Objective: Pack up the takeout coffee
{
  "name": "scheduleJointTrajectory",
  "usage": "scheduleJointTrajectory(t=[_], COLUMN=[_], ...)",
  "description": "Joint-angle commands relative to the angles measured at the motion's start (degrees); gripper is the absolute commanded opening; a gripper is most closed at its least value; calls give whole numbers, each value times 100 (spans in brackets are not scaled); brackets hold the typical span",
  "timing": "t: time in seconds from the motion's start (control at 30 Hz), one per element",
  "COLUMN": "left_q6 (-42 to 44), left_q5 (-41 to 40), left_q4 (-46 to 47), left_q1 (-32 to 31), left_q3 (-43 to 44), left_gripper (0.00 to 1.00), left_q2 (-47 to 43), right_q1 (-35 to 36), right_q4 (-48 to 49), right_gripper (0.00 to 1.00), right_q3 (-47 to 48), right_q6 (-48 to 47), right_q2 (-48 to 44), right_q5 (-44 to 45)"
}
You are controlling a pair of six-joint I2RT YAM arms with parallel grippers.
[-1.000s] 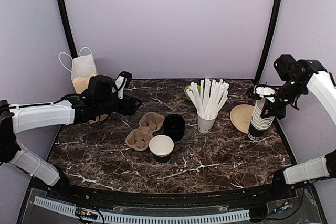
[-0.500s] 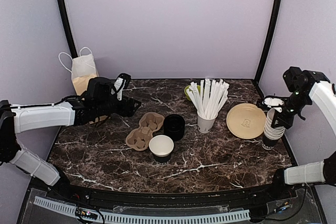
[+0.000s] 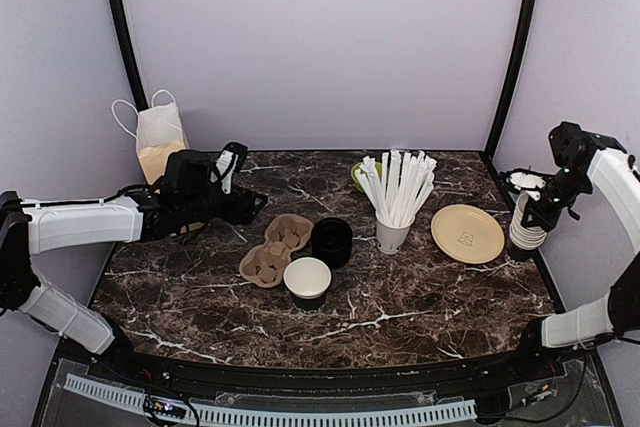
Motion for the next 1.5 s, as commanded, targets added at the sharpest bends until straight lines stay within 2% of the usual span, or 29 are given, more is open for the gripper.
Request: scheduleJointTrajectory(t=[0.0, 0.13, 0.3, 0.43, 0.7, 0.9, 1.0, 1.1, 1.3, 1.47], left_q6=[19, -8, -11, -34, -70, -84, -33, 58, 191, 28], left_q5=[200, 208, 218, 246, 277, 394, 630, 908, 1631, 1629], left_q4=[158, 158, 163, 196, 246, -123, -641, -1063, -1465, -1423], left_q1=[31, 31, 40, 40, 40, 40, 40, 40, 7, -4], left_q3=[-57, -72, -73, -90, -104, 48, 225, 439, 496, 724], left_gripper=[73, 73, 73, 73, 73, 71, 68, 63, 59, 61], left_q2=[-143, -165, -165, -144, -85, -149, -166, -144, -234, -140], right_q1=[-202, -423, -640, -664, -663, -646, -494, 32, 2055, 3737], right_q4=[429, 378, 309, 308, 47, -880, -991, -943, -4, 715], right_gripper=[0, 0, 27, 39, 49, 58, 58, 53, 34, 22], right_q3=[159, 270, 436, 577, 1000, 2074, 2412, 2386, 1485, 1358], right_q6=[39, 27, 22, 60, 86, 172, 380, 650, 998, 1204], right_q2=[276, 538, 699, 647, 705, 556, 385, 243, 157, 716], right_q5=[-286, -522, -704, -755, -586, -580, -664, -979, -1465, -1089])
